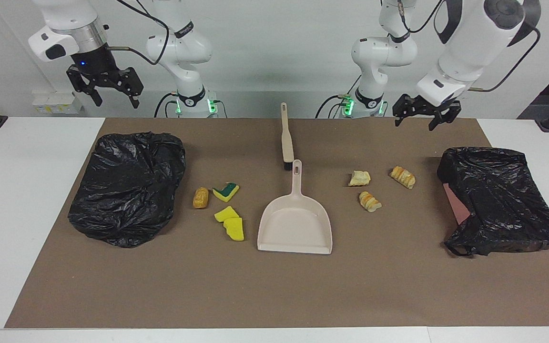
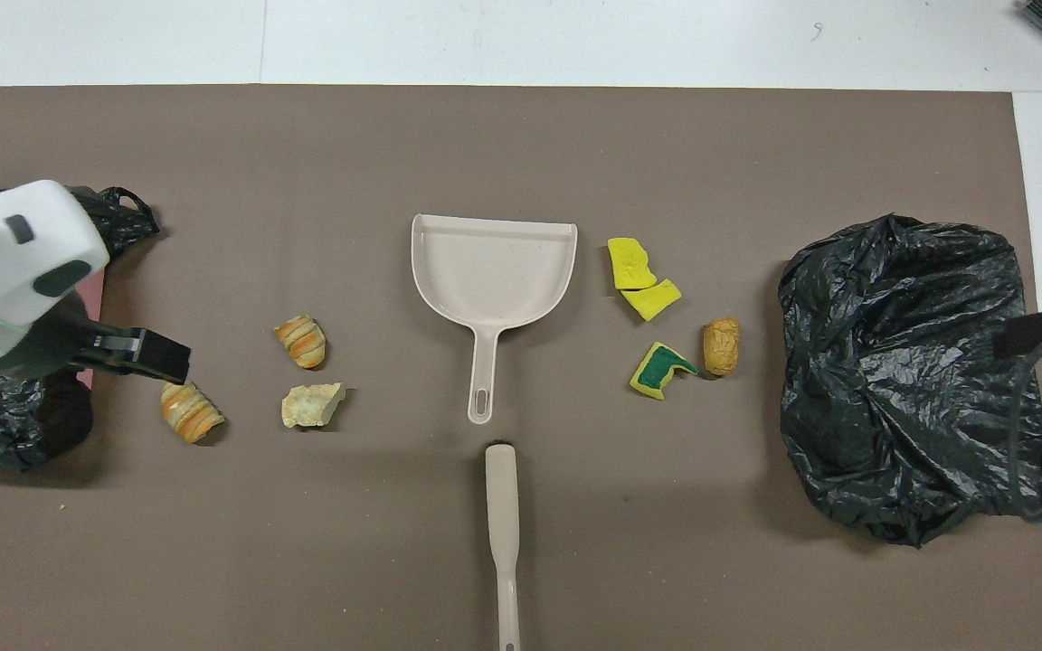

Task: Sweep and dump trash in bin
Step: 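Grasp the beige brush handle with the left gripper and lift it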

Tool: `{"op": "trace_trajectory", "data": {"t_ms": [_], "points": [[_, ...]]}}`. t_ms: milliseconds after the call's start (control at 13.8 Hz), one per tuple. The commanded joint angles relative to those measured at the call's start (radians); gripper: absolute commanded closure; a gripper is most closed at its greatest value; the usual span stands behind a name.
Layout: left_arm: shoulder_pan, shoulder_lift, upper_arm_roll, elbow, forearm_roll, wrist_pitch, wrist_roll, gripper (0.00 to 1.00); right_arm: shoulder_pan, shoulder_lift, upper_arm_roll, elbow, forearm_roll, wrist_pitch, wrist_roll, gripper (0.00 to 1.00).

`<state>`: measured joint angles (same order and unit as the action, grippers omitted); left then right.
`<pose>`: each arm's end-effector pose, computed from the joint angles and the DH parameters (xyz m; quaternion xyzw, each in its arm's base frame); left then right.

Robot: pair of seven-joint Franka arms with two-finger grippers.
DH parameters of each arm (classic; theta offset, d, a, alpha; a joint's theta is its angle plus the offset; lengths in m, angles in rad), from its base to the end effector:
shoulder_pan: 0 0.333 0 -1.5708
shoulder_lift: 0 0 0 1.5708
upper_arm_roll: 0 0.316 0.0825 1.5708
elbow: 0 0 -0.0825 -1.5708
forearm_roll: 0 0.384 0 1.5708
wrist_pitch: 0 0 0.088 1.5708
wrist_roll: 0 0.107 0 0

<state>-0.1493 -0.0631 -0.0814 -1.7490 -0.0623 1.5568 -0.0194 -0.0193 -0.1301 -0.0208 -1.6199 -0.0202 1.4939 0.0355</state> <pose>0.5111 -0.1282 0.5740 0.9921 -0.1034 -0.0676 0.0203 0.5048 -0.0233 0.6637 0.9992 -0.0385 0.0020 0.0087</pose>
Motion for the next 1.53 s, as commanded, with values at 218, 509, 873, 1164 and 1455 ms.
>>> {"op": "trace_trajectory", "data": {"t_ms": [218,509,873,1164,1455], "points": [[-0.228,-0.087,0.015,-0.265,-0.017,0.213,-0.194,0.00,-0.010,-0.003,0.004,-0.006,0.008,0.011,-0.023,0.00],[-0.428,-0.078,0.015,-0.421,-0.019,0.414,-0.408,0.00,-0.010,-0.003,0.004,-0.006,0.008,0.012,-0.025,0.00],[-0.657,-0.038,0.014,-0.561,-0.019,0.644,-0.629,0.00,-0.010,-0.003,0.004,-0.006,0.008,0.012,-0.025,0.00],[-0.815,-0.040,0.014,-0.650,-0.022,0.733,-0.776,0.00,-0.010,-0.003,0.004,-0.006,0.008,0.012,-0.025,0.00],[-0.857,-0.008,0.014,-0.679,-0.024,0.789,-0.804,0.00,-0.010,-0.003,0.004,-0.006,0.008,0.012,-0.023,0.00]]}}
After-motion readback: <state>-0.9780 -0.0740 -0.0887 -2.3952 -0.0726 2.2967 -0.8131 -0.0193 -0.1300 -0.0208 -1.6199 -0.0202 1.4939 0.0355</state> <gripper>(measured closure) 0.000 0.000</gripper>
